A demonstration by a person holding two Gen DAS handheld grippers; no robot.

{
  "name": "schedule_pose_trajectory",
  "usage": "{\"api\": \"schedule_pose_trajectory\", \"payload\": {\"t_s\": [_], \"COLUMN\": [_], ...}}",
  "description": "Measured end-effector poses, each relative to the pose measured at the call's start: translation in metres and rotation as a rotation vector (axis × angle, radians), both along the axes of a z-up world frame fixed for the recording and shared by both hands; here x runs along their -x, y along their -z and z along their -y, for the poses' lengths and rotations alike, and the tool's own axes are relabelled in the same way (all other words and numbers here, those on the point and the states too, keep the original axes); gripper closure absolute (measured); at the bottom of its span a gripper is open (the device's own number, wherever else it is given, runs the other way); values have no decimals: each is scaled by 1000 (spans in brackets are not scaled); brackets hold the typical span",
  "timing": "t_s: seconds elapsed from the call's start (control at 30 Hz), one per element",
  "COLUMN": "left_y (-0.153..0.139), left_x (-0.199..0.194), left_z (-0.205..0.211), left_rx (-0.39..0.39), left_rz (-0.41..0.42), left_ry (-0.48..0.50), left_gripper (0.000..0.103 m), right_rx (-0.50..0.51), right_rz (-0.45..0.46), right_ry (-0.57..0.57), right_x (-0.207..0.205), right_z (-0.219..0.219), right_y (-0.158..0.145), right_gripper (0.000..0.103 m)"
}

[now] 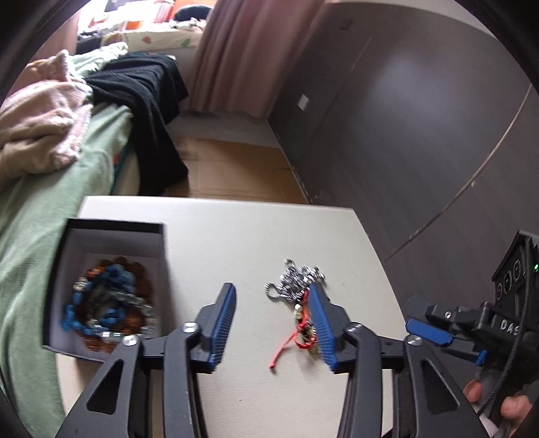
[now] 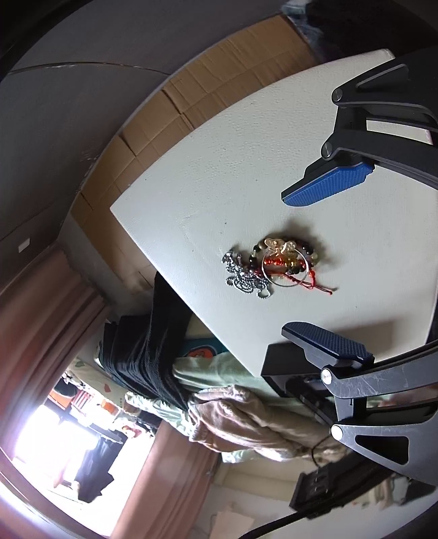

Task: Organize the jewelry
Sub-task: 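Grasp the silver hoop from the remaining pile with the left tool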

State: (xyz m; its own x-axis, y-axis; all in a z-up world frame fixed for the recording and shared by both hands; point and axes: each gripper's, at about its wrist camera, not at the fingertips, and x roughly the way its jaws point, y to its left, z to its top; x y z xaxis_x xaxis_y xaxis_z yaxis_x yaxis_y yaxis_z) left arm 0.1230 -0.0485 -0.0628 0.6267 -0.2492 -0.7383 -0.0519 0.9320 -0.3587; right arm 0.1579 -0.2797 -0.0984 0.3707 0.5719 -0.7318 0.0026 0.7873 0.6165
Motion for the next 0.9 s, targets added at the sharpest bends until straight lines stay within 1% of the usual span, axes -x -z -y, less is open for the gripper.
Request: {"api": "schedule_pose_trajectory", "payload": {"t_s": [0.03,0.1,0.23,0.4,0.47,0.57,0.67,0.77,0.83,0.87,0.9], "left_y": [5,11,22,40,47,56,63,68,69,69,69], "left_x": [-4,-9,-19,-31,-33,-37,-39,-40,-41,-41,-40], "left_z": [4,10,22,32,35,37,37,34,34,35,34], "left_rx": [2,2,-9,-11,-9,29,18,65,78,78,78], "left_rz": [-15,-35,-63,-121,-146,-177,-197,-213,-217,-216,-214], "left_ry": [9,20,48,62,66,79,66,62,65,67,66], "left_gripper": [62,69,71,78,80,80,81,88,92,99,101], "right_rx": [3,6,15,23,34,29,30,33,38,42,51], "right_rz": [-2,-7,-11,-20,-28,-43,-46,-47,-49,-49,-49], "right_ry": [2,9,18,24,29,34,32,22,16,14,13], "right_x": [-1,-2,-7,-13,-15,-16,-16,-15,-15,-15,-14], "right_z": [1,4,7,10,12,15,13,10,8,8,7], "right_y": [0,1,1,4,6,10,11,11,12,13,13], "right_gripper": [30,30,30,30,30,30,30,31,31,30,30]}}
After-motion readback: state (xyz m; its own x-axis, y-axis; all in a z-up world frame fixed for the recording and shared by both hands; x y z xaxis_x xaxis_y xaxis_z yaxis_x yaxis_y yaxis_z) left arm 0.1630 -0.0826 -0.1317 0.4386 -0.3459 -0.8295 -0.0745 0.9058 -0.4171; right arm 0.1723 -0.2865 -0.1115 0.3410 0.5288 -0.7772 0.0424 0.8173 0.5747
